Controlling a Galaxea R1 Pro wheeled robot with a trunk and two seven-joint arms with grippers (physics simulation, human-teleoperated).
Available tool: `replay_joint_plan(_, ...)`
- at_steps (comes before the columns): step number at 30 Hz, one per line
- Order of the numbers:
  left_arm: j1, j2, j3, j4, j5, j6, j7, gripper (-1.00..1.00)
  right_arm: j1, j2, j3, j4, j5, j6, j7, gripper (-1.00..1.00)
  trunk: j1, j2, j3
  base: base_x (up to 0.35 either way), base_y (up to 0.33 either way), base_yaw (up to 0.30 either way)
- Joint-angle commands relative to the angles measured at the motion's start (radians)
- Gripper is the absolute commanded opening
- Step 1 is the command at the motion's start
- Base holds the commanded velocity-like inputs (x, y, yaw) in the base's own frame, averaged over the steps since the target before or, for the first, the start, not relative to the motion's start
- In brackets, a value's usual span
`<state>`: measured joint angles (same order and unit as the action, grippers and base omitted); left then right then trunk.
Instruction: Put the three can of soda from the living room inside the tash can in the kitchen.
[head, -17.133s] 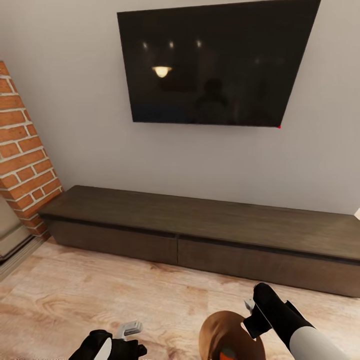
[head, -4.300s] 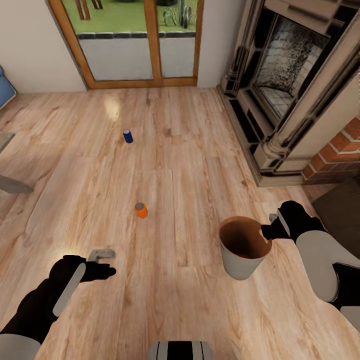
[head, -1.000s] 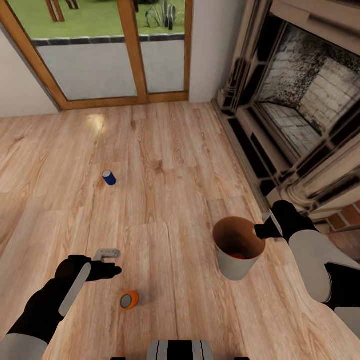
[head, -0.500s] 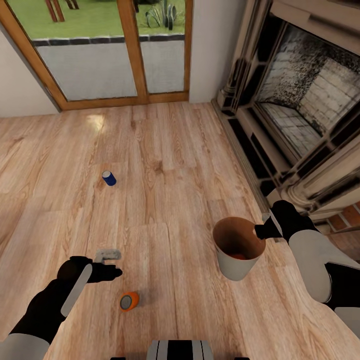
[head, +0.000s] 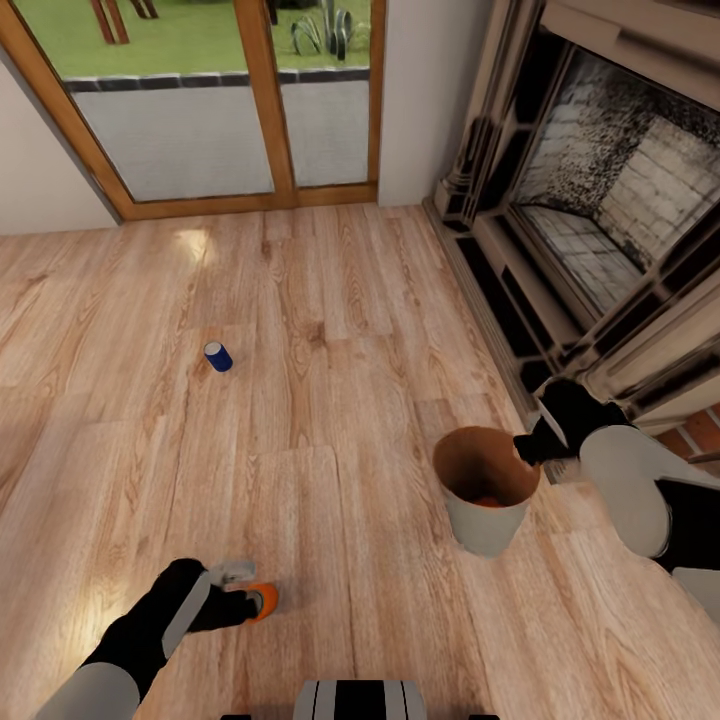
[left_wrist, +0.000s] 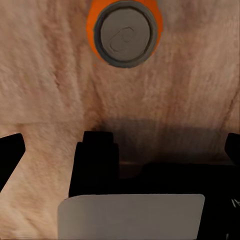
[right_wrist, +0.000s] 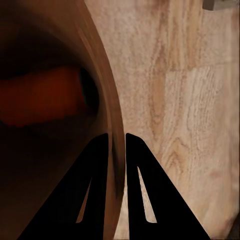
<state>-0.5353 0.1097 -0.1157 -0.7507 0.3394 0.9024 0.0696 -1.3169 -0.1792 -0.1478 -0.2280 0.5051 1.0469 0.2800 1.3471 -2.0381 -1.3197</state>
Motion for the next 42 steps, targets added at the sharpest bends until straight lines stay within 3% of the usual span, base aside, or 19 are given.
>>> replay_joint_plan(1,-0.006,-0.001,0.001,0.02,0.0,-0.011,0.0,1.0,-0.006,0.0,0.006,0.009,0.022,0.0,-0.008,-1.0,0.0,0.0,0.0,0.0,0.0,0.0)
replay_joint_plan(2,-0.02,-0.003,0.001,0.058,0.001,-0.03,0.0,1.0,-0.015,0.001,0.008,0.02,0.049,0.0,-0.025,-1.0,0.0,0.0,0.0,0.0,0.0,0.0)
replay_joint_plan(6,-0.059,-0.007,-0.001,0.153,-0.001,-0.099,-0.001,1.0,-0.027,0.004,0.01,0.034,0.085,0.0,-0.049,-1.0,0.0,0.0,0.0,0.0,0.0,0.0)
replay_joint_plan(10,-0.094,-0.008,-0.003,0.181,-0.003,-0.13,-0.002,1.0,-0.036,0.003,0.007,0.038,0.093,0.0,-0.055,-1.0,0.0,0.0,0.0,0.0,0.0,0.0)
replay_joint_plan(14,-0.118,-0.01,-0.004,0.187,-0.003,-0.146,-0.002,1.0,-0.093,0.004,0.001,0.055,0.096,0.0,-0.057,-1.0,0.0,0.0,0.0,0.0,0.0,0.0)
replay_joint_plan(17,-0.128,-0.012,-0.004,0.187,-0.003,-0.164,-0.002,1.0,-0.2,0.012,-0.013,0.162,0.095,0.0,-0.057,-1.0,0.0,0.0,0.0,0.0,0.0,0.0)
replay_joint_plan(18,-0.132,-0.013,-0.005,0.187,-0.003,-0.169,-0.002,1.0,-0.266,0.015,-0.022,0.204,0.095,0.0,-0.057,-1.0,0.0,0.0,0.0,0.0,0.0,0.0)
replay_joint_plan(21,-0.136,-0.014,-0.005,0.186,-0.003,-0.174,-0.003,1.0,-0.377,0.016,-0.03,0.246,0.095,0.0,-0.058,-1.0,0.0,0.0,0.0,0.0,0.0,0.0)
replay_joint_plan(23,-0.137,-0.015,-0.005,0.184,-0.003,-0.176,-0.003,1.0,-0.421,0.011,-0.031,0.26,0.095,0.0,-0.059,-1.0,0.0,0.0,0.0,0.0,0.0,0.0)
replay_joint_plan(32,-0.139,-0.024,-0.005,0.149,-0.004,-0.178,-0.003,1.0,-0.472,-0.024,-0.031,0.272,0.095,0.0,-0.136,-1.0,0.0,0.0,0.0,0.0,0.0,0.0)
replay_joint_plan(42,-0.138,-0.046,-0.008,0.134,-0.005,-0.227,-0.002,1.0,-0.489,-0.013,-0.028,0.274,0.095,0.0,-0.152,-1.0,0.0,0.0,0.0,0.0,0.0,0.0)
